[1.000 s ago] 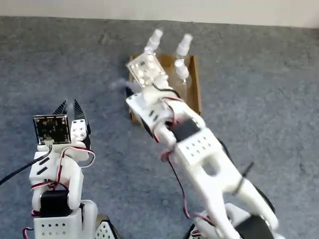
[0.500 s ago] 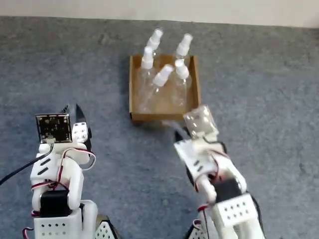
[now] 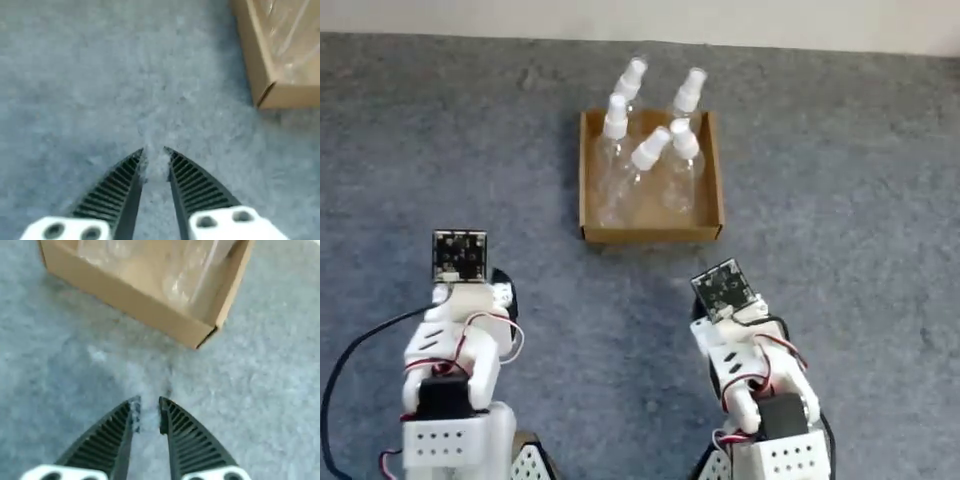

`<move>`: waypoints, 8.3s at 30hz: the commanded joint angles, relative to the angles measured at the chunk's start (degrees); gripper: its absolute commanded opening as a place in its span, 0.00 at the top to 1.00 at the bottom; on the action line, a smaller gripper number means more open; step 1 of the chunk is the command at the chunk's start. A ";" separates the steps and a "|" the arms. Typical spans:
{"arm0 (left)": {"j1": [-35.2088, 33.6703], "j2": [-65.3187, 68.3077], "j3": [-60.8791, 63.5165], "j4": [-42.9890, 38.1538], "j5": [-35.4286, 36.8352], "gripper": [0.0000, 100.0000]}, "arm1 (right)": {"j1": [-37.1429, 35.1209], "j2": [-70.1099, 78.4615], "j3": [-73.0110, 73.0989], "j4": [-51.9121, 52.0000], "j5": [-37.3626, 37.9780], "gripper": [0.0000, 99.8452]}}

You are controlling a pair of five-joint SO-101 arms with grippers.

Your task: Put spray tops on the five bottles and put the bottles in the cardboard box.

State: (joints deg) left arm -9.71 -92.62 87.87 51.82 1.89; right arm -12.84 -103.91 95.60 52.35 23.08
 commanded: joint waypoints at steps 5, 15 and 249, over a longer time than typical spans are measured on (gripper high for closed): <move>-1.01 -0.48 9.80 -10.55 0.18 0.99 | 1.54 -0.84 8.40 17.80 0.97 0.99; -4.53 -0.57 9.71 11.43 0.26 0.99 | 1.45 -1.27 8.40 20.35 1.05 0.99; -4.53 -4.44 9.71 12.75 0.26 0.99 | 1.45 -1.27 8.40 20.35 1.05 0.99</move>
State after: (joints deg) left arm -13.67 -96.31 96.13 64.40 1.89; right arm -11.96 -104.26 95.60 72.31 23.52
